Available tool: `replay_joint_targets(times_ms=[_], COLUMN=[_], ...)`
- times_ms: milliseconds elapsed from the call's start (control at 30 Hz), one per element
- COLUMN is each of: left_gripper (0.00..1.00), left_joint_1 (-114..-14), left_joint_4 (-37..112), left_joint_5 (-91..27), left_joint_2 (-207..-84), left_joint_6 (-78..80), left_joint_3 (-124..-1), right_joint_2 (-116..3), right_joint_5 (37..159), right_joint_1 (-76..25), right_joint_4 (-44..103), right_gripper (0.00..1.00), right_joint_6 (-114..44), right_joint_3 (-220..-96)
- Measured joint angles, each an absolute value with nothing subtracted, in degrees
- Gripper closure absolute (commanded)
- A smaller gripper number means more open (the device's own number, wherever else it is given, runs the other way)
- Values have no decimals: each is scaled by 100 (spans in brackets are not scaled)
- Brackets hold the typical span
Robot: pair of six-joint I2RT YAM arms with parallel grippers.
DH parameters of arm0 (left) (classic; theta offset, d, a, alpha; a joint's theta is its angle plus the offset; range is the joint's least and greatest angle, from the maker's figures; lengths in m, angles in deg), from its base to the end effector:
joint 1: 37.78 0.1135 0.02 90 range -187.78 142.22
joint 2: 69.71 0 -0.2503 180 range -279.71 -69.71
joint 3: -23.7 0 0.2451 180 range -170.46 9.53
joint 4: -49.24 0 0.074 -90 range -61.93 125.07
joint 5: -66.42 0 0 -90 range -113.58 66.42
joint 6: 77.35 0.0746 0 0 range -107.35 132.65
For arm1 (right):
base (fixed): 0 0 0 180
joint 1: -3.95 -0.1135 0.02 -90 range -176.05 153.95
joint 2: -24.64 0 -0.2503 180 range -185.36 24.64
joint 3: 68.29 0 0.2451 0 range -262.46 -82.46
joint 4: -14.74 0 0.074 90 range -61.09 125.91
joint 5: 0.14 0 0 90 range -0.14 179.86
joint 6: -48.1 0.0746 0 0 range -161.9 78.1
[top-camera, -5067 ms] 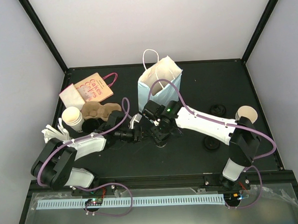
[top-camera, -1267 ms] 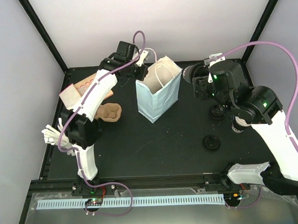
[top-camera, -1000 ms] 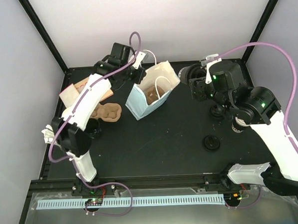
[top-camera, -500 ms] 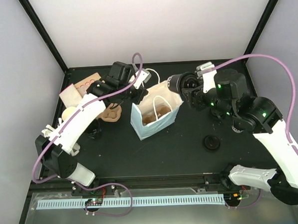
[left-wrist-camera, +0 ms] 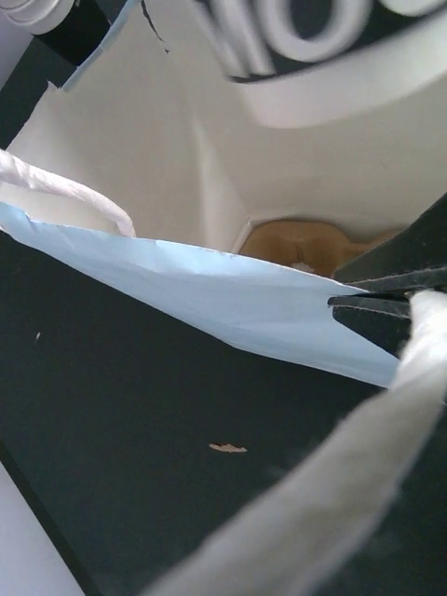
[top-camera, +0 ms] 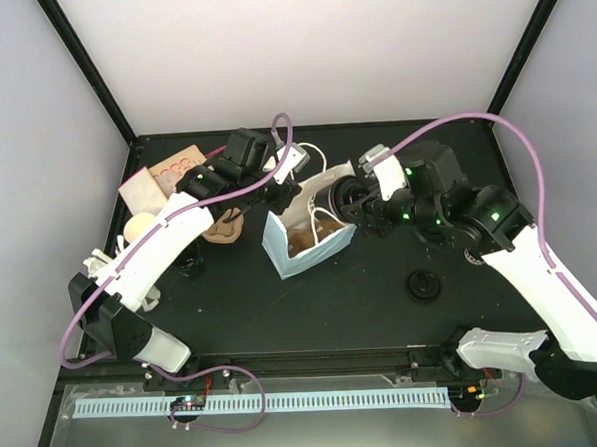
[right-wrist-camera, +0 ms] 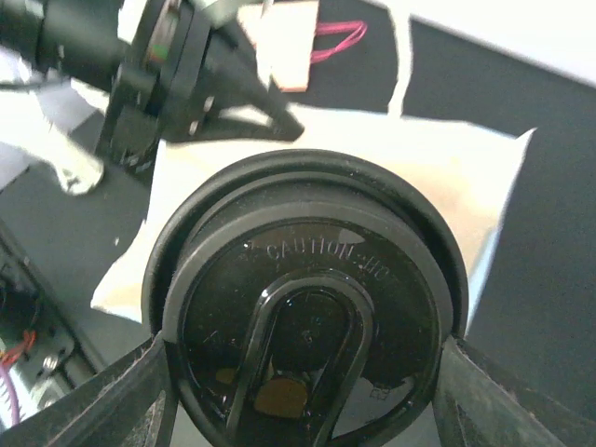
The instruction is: Pack the takeout coffee
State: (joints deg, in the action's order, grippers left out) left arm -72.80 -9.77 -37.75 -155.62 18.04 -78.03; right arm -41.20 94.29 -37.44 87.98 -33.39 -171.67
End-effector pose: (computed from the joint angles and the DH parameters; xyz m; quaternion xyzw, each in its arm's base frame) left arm 0.2718 -0.2127 0.3298 0.3605 0.8377 -0.2102 0.3521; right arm 0.1705 0.1580 0.4046 -0.2686 0.8478 0.2235 0.3989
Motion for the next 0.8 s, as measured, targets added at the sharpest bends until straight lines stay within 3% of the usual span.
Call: replay_joint_targets(times_ms=[433, 800], left_gripper=[99, 98], left_joint_1=[-7346, -7814], left_joint_4=[-548, 861], left_joint_5=[-2639, -2508], left_joint_2=[-15398, -13872], left_joint_6=[1968, 2752], left_joint_3=[-7688, -5834], right_joint_2=[-4094, -4103], right_joint_5=[10402, 10080], right_joint_1=[-4460, -4963], right_joint_4=[9228, 9230], right_gripper=[47, 47], right_joint_6=[-3627, -3513], right_joint_3=[-16450, -15770])
